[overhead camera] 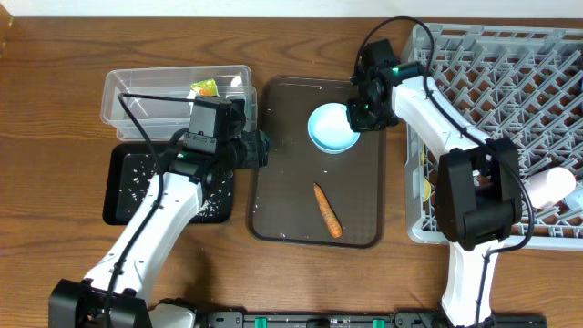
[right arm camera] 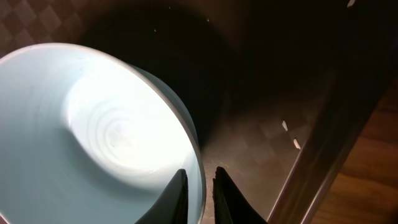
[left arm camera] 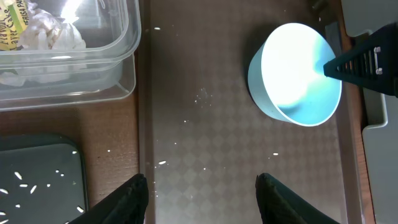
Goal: Sort waste into correct bins and load items into the dishwasher rack
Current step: 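Grasp the bowl with the right gripper and place it in the rack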
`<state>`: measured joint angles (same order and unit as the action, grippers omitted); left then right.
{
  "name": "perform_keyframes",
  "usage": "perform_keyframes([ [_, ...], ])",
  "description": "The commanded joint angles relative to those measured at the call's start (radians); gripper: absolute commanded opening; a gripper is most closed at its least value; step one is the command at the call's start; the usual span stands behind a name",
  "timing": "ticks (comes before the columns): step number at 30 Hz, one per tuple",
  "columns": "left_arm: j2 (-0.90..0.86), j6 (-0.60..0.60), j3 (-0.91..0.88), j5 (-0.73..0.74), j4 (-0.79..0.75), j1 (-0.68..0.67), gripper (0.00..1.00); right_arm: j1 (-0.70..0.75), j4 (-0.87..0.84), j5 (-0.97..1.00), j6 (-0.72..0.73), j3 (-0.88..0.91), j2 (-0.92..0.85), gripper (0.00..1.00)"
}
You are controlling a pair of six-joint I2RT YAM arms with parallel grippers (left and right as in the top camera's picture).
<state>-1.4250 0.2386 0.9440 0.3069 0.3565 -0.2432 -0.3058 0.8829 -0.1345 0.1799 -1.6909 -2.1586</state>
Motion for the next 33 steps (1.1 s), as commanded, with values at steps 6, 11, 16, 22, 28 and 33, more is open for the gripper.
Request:
perform_keyframes([
  [6, 0.008, -0.002, 0.011, -0.01, 0.002, 0.004, 0.58, -0.016, -0.002, 0.003, 0.034, 0.024, -0.008, 0.12],
  [11, 0.008, -0.002, 0.011, -0.009, 0.002, 0.004, 0.58, -0.016, -0.009, 0.003, 0.033, 0.029, -0.008, 0.01],
  [16, 0.008, -0.002, 0.011, -0.009, 0.002, 0.004, 0.58, 0.005, -0.003, 0.005, 0.031, -0.006, 0.0, 0.01],
  [22, 0.008, -0.002, 0.011, -0.009, 0.002, 0.004, 0.58, 0.079, 0.027, 0.082, -0.028, -0.119, 0.097, 0.01],
  [28, 0.008, -0.002, 0.011, -0.01, 0.002, 0.004, 0.58, 0.162, -0.03, 0.346, -0.178, -0.183, 0.247, 0.01],
  [33, 0.008, -0.002, 0.011, -0.01, 0.002, 0.004, 0.58, 0.22, -0.121, 0.742, -0.361, -0.183, 0.291, 0.01],
])
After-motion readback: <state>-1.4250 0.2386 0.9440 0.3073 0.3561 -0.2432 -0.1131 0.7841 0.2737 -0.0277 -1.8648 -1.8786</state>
